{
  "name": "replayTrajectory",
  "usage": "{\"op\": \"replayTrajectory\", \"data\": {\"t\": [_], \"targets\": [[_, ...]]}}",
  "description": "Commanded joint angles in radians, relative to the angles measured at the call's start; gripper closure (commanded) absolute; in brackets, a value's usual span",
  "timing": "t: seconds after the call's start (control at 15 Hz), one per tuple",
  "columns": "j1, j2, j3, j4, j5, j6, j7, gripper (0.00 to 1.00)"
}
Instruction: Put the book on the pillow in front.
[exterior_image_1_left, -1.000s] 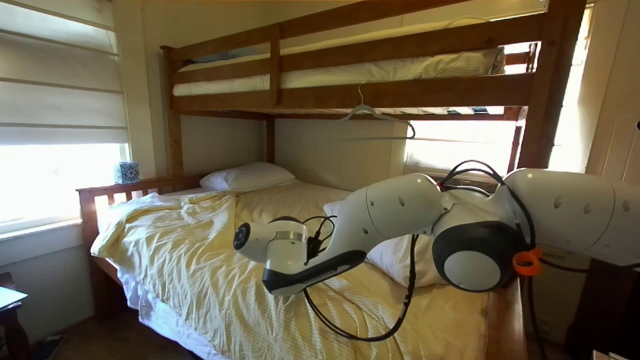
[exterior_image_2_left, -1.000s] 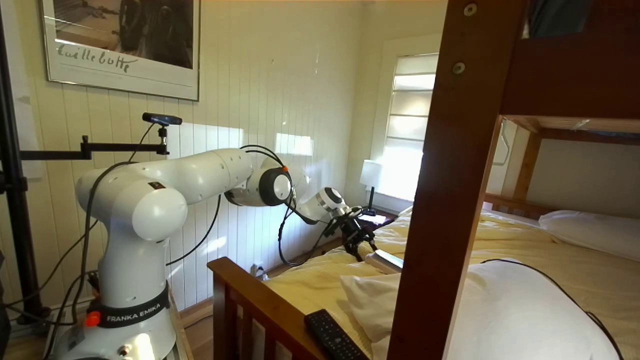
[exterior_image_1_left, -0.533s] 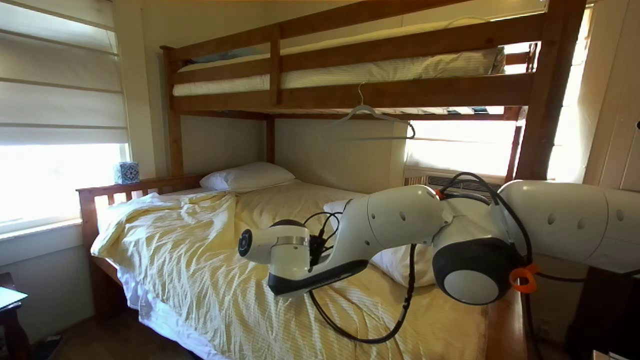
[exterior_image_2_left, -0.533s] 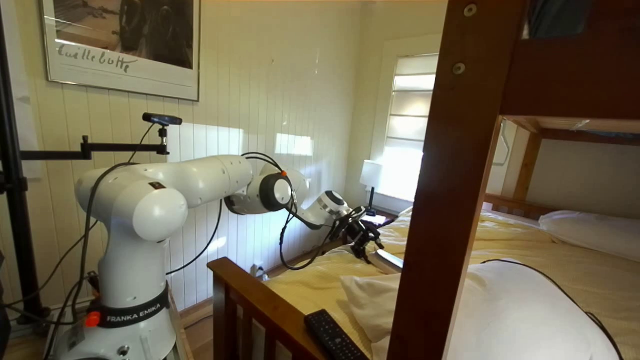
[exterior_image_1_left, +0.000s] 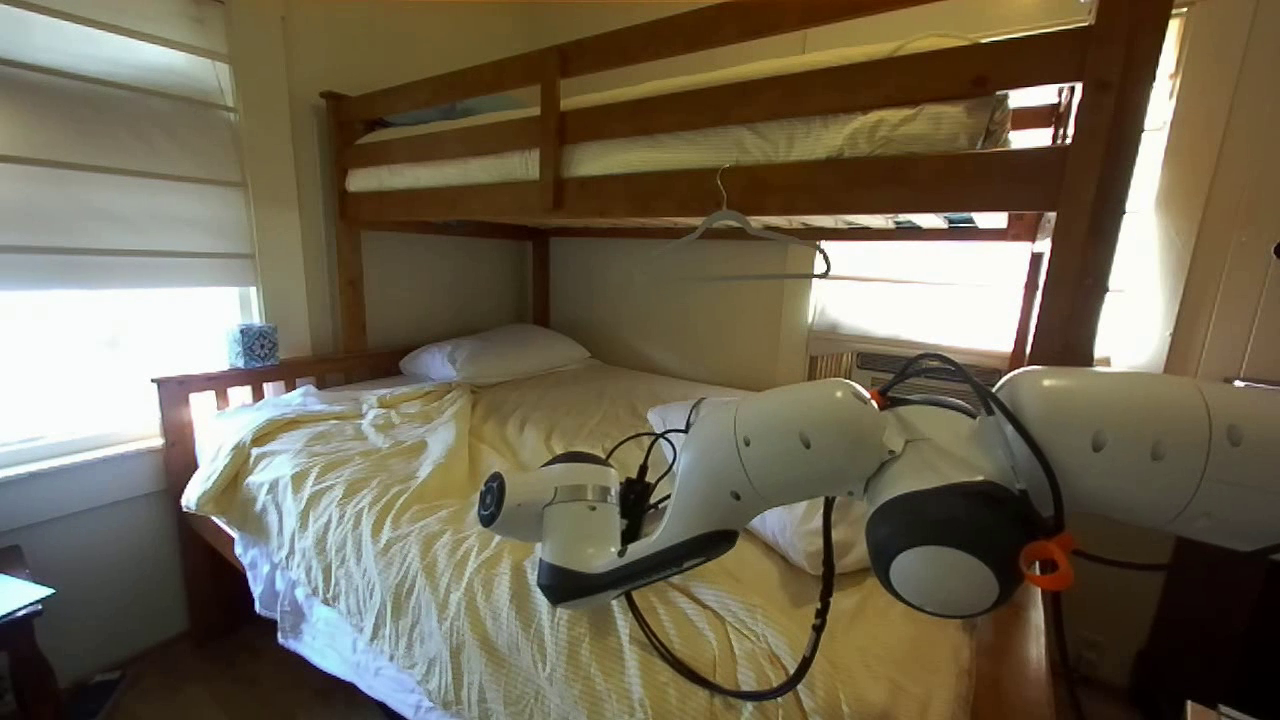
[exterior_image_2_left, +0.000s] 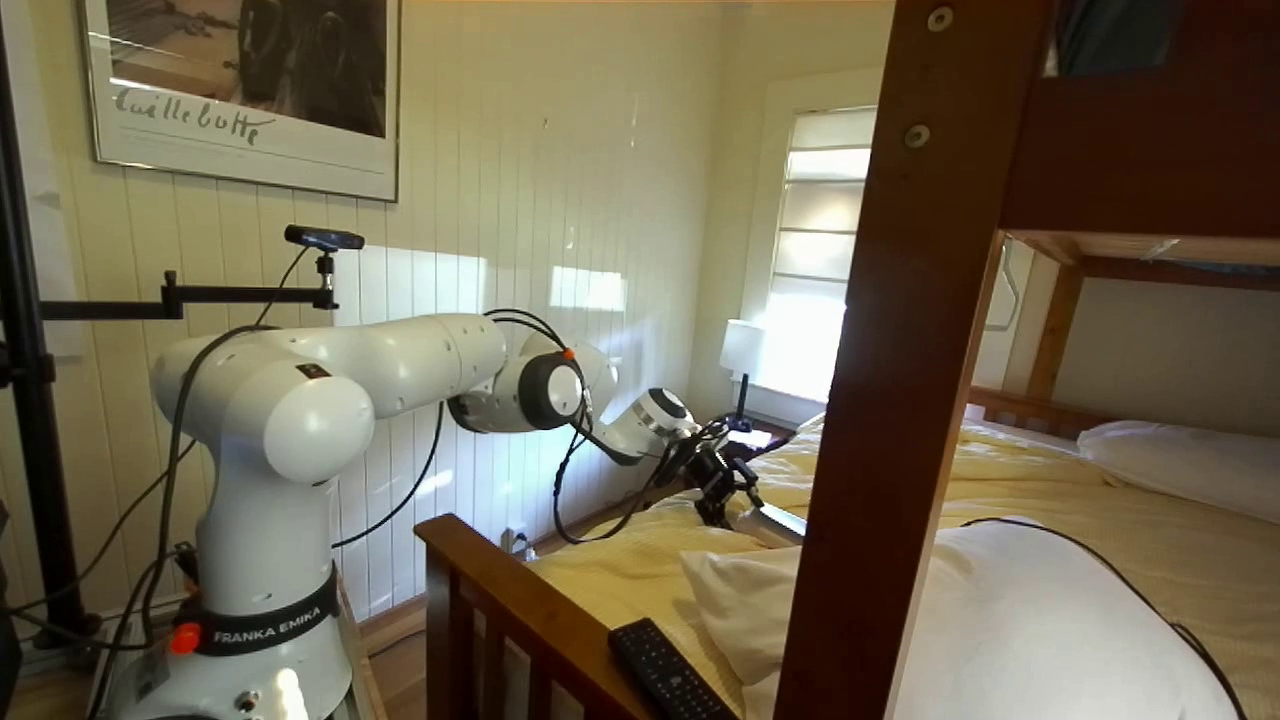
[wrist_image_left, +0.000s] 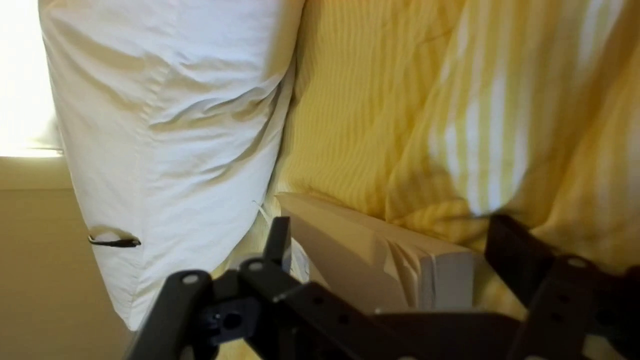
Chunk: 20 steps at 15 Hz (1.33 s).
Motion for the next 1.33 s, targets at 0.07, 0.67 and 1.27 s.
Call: {"op": "replayTrajectory", "data": {"t": [0.07, 0.67, 1.27], "targets": [[0.019, 0.000, -0.011, 0.014, -0.110, 0.025, -0.098, 0.00], [0.003, 0.011, 0.036, 0.040, -0.121, 0.015, -0.126, 0.00], [0.000, -0.002, 0.037, -0.016, -0.149, 0.051, -0.077, 0.00]]}}
